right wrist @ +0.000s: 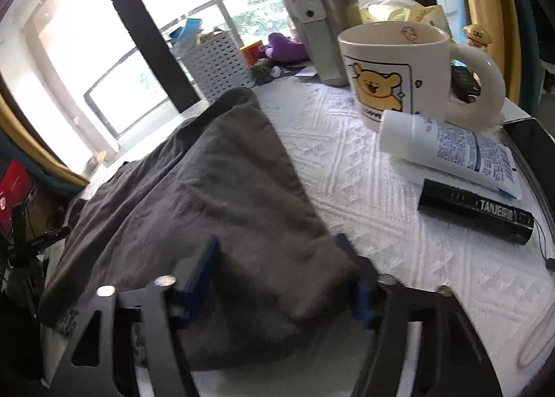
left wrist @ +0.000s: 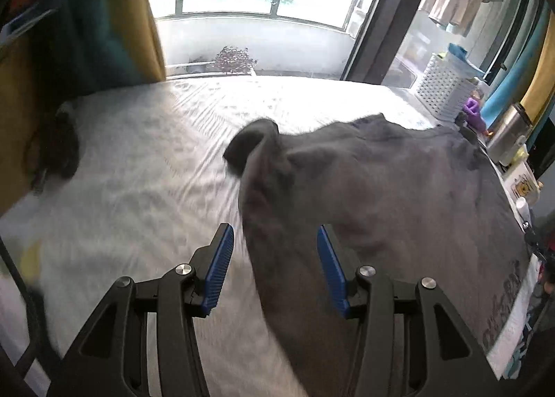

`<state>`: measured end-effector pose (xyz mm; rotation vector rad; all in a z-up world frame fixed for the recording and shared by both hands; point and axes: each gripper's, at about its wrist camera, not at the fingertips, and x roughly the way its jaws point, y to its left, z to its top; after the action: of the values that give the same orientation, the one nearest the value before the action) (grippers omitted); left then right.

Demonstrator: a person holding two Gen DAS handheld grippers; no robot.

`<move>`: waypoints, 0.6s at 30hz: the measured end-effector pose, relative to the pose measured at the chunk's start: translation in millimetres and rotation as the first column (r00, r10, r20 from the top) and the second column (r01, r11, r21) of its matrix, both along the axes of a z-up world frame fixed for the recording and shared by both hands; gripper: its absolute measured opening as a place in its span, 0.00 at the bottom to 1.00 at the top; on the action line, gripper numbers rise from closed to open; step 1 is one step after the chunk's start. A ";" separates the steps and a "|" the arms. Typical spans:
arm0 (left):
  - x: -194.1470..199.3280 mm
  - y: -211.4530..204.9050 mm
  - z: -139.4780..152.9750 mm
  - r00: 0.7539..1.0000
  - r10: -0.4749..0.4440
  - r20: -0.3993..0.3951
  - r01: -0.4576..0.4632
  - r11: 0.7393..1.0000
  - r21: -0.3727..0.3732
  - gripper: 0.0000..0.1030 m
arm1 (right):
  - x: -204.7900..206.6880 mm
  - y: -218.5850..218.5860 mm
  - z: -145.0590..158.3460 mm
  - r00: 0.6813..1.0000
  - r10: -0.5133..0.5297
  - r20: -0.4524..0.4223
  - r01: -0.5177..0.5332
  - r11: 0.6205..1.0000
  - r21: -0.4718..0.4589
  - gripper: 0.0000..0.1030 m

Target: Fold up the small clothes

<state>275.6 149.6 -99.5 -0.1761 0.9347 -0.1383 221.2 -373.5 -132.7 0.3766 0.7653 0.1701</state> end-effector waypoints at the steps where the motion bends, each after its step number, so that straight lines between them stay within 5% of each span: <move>1: 7.2 0.1 -2.0 1.000 -0.006 -0.002 0.006 1.000 0.000 0.44 | 2.2 -2.1 -0.7 1.000 -0.008 -0.004 0.008 1.000 0.004 0.51; 3: 19.1 -0.6 -6.5 1.000 -0.024 -0.016 0.024 1.000 0.018 0.02 | 5.1 -4.9 -1.7 1.000 -0.016 -0.011 0.016 1.000 0.013 0.44; 12: 46.4 9.8 -2.0 1.000 0.009 -0.004 -0.009 0.995 0.097 0.03 | 10.7 -4.1 -2.1 1.000 -0.023 -0.013 0.023 1.000 0.005 0.40; 18: 29.5 6.3 14.9 0.997 0.075 0.014 -0.077 0.988 0.135 0.04 | 8.0 -4.6 -1.8 1.000 -0.028 -0.011 0.028 1.000 0.008 0.40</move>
<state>305.1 155.9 -84.6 -0.0856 0.9244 -0.0051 229.2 -378.1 -134.5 0.3964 0.7702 0.1446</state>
